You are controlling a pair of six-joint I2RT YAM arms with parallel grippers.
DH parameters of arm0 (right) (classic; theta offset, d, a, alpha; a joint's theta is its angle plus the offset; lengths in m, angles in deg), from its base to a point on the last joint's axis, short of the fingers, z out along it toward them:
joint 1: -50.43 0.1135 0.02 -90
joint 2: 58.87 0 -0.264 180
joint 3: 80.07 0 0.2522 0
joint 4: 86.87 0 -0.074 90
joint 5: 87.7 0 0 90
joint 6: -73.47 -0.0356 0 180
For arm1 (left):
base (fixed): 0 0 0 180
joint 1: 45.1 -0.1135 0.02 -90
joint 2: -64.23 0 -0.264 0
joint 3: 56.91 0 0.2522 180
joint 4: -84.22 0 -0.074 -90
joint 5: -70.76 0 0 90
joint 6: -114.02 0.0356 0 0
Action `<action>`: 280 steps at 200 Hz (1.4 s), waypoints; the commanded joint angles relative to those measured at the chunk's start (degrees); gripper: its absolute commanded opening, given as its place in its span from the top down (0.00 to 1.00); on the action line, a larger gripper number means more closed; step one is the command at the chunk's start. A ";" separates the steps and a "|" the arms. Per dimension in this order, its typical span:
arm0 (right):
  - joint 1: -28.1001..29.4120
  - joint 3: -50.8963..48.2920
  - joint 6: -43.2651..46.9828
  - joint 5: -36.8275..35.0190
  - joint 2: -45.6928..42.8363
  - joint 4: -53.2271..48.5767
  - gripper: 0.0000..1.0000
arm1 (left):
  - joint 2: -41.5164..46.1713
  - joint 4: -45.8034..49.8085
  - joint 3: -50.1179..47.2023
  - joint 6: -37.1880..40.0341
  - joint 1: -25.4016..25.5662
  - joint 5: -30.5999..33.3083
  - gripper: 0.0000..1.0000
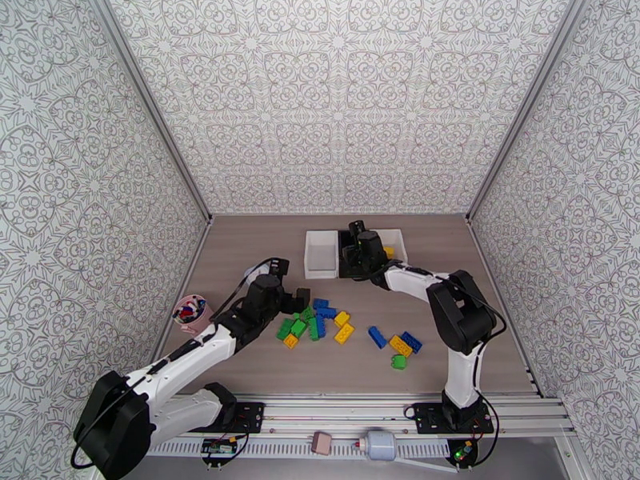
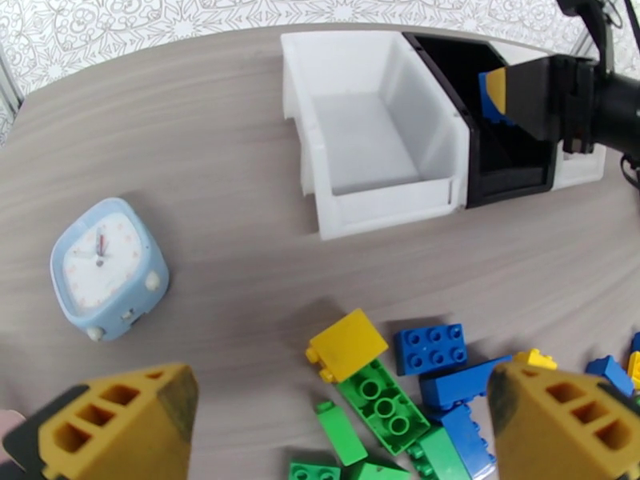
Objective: Sort the legos into containers by color
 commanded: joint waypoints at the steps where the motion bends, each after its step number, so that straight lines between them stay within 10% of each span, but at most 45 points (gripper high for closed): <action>1: -0.20 1.26 0.51 -0.62 -1.25 1.16 0.53 | 1.01 1.98 1.45 -0.91 -0.56 -0.36 0.00; 50: -0.22 -7.64 4.43 3.61 -11.27 4.49 0.26 | 2.50 7.91 2.10 -10.30 -0.39 5.21 0.00; 124: 2.85 -19.24 10.23 16.44 -25.81 -0.01 0.13 | -0.03 25.48 8.50 -16.57 0.12 2.48 0.01; 280: 5.13 -26.41 10.30 15.89 -32.53 -1.96 0.11 | -20.47 28.05 16.50 -24.89 2.37 -1.67 0.55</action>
